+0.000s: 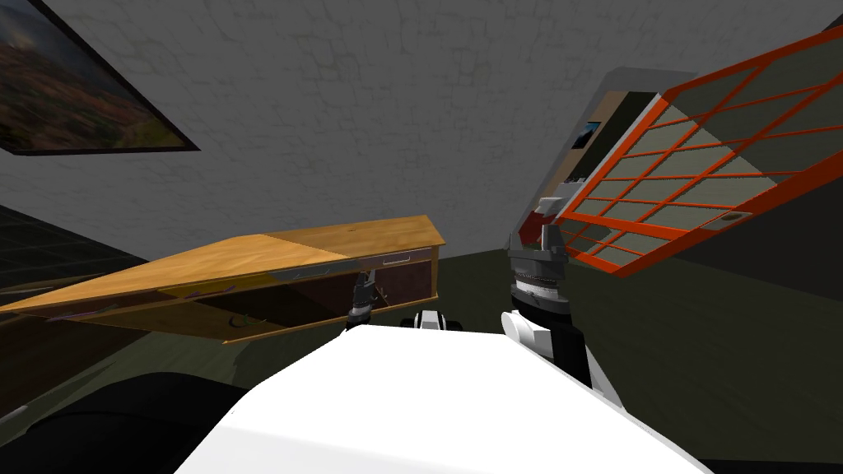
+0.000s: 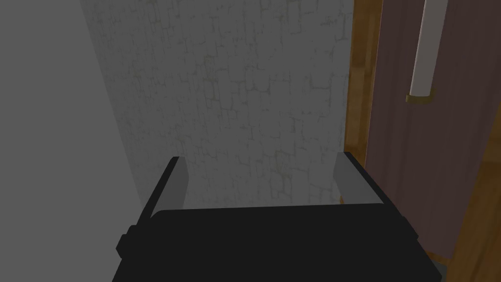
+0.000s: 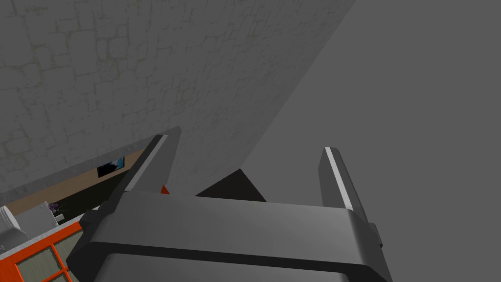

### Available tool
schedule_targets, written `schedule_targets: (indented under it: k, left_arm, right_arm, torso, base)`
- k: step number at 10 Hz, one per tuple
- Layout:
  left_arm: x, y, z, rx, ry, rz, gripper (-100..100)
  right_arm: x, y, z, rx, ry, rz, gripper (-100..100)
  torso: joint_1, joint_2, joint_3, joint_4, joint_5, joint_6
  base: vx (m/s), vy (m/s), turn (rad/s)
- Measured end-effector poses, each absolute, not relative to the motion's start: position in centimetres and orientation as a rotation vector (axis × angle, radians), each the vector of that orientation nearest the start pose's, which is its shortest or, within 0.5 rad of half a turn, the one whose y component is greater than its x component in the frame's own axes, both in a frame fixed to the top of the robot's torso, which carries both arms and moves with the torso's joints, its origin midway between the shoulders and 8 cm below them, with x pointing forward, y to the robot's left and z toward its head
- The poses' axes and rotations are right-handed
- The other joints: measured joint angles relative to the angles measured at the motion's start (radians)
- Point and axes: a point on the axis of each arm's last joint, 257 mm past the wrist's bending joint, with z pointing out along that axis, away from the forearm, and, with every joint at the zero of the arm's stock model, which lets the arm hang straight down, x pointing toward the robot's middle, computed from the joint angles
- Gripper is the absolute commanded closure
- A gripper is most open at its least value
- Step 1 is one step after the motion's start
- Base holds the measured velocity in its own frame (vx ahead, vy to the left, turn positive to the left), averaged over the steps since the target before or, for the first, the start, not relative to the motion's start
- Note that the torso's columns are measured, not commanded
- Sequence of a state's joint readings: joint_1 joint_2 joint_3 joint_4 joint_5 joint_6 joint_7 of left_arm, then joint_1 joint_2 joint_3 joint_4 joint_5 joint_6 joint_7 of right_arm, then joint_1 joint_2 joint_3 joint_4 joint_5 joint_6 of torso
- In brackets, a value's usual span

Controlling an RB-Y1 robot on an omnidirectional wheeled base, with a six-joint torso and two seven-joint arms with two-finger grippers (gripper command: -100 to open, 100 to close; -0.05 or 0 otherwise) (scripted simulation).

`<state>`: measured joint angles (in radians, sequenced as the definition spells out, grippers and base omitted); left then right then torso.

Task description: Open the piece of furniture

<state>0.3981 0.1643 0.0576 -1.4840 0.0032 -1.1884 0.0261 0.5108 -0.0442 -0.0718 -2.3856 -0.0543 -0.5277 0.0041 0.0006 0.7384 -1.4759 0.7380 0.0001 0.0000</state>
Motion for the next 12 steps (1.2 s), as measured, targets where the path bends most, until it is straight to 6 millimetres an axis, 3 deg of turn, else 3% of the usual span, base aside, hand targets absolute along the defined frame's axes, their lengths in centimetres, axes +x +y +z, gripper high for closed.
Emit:
schedule_targets:
  k: [12]
  left_arm:
    - [30.0, 32.4, -22.8, -0.704, 0.711, -1.262, -100]
  right_arm:
    - [31.1, -29.5, 7.4, 0.543, 0.531, 1.29, 0]
  torso:
    - [-0.001, -0.001, 0.0, 0.0, 0.0, 0.0]
  base:
    - [0.082, -0.029, 0.007]
